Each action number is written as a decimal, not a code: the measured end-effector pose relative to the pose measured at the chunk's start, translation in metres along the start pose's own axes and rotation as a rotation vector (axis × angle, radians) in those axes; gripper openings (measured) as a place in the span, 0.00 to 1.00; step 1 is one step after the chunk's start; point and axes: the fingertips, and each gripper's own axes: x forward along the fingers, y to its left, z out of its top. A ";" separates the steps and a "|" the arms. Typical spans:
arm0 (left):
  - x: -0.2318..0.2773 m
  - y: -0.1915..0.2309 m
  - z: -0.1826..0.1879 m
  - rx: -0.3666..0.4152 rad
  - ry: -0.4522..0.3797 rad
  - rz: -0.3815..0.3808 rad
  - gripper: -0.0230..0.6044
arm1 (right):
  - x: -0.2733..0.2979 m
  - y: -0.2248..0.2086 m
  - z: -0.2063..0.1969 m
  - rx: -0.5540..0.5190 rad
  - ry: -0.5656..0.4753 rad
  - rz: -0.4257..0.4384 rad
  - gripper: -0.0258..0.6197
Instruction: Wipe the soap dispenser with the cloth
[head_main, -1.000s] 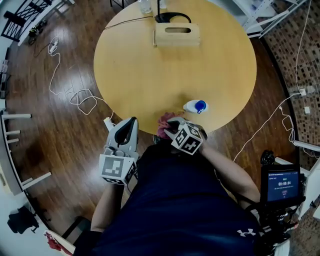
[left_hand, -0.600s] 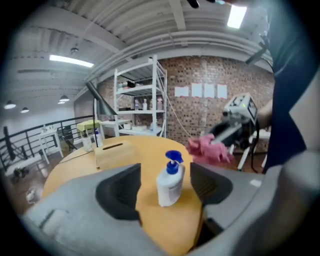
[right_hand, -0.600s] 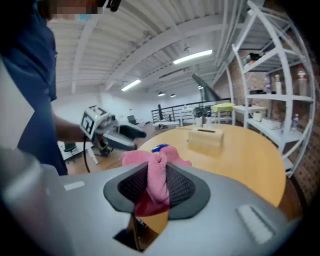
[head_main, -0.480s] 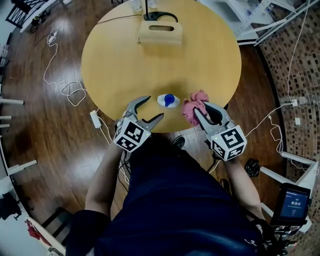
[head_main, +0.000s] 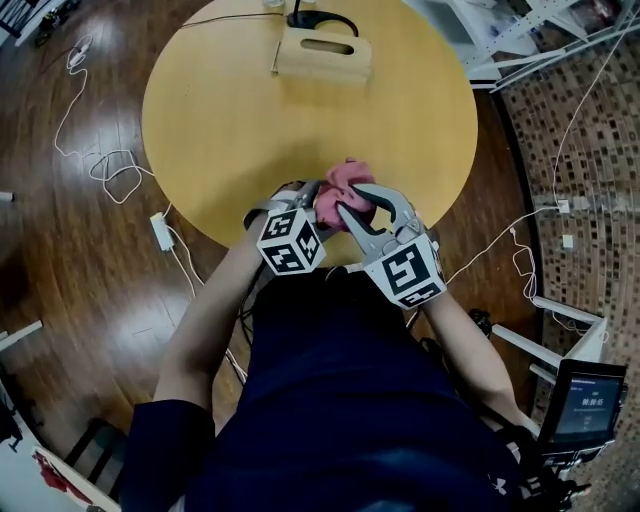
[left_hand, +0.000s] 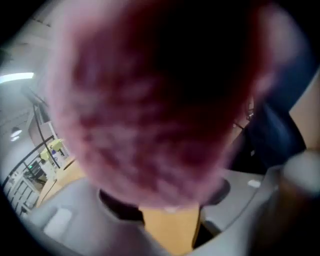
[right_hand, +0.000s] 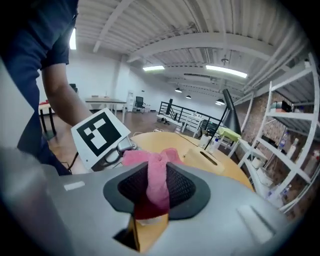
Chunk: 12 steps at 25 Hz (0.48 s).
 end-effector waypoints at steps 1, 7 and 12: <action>0.001 0.002 0.002 0.002 -0.005 0.008 0.46 | 0.001 -0.006 -0.002 -0.013 0.011 -0.026 0.20; 0.006 -0.005 0.008 -0.019 -0.014 0.030 0.45 | -0.005 -0.059 -0.050 0.283 0.046 -0.172 0.20; -0.001 0.001 0.002 -0.044 -0.020 0.070 0.45 | -0.030 -0.059 -0.011 0.245 -0.054 -0.153 0.20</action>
